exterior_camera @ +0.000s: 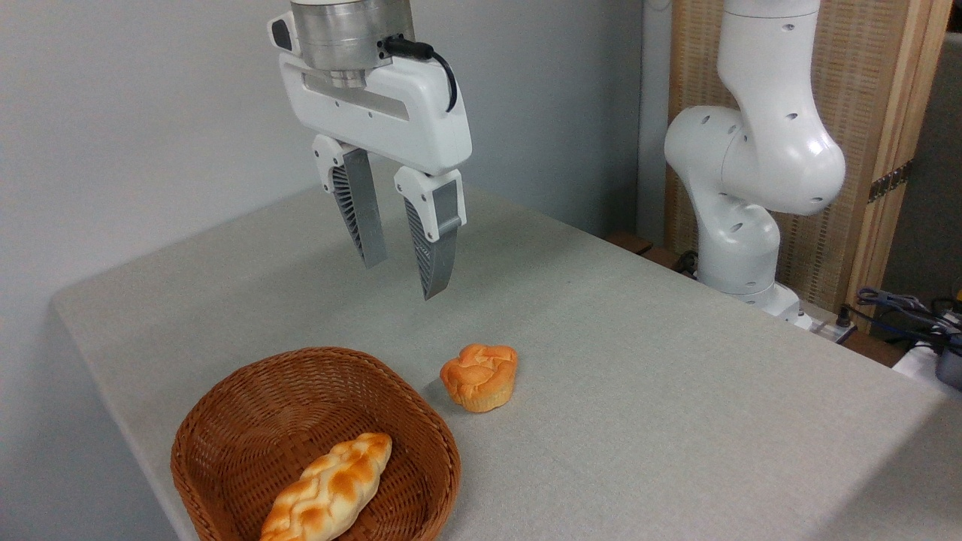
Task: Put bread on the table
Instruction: 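Move the open gripper down toward the braided loaf in the basket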
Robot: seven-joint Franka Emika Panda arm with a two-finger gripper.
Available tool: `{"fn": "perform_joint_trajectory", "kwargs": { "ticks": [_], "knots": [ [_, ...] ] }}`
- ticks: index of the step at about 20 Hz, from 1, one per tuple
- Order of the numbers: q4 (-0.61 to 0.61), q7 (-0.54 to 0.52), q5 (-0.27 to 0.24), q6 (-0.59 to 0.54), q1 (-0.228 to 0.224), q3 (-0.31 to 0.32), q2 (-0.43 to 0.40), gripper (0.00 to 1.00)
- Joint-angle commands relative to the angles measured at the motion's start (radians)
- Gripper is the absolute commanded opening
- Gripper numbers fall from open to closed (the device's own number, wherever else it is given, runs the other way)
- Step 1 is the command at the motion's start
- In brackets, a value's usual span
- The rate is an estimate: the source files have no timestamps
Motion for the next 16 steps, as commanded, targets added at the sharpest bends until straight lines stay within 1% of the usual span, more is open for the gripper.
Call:
{"fn": "perform_joint_trajectory", "kwargs": {
  "ticks": [1, 7, 10, 12, 15, 16],
  "knots": [
    [0.023, 0.013, -0.023, -0.019, -0.009, 0.023, 0.010, 1.00],
    [0.012, 0.013, -0.023, 0.010, -0.009, 0.023, 0.021, 1.00],
    [0.006, 0.005, -0.023, 0.099, -0.007, 0.024, 0.044, 1.00],
    [0.003, 0.005, -0.023, 0.171, -0.007, 0.036, 0.072, 1.00],
    [-0.011, 0.013, -0.008, 0.282, -0.007, 0.038, 0.124, 1.00],
    [-0.028, 0.014, 0.014, 0.321, -0.007, 0.038, 0.145, 1.00]
  ]
}}
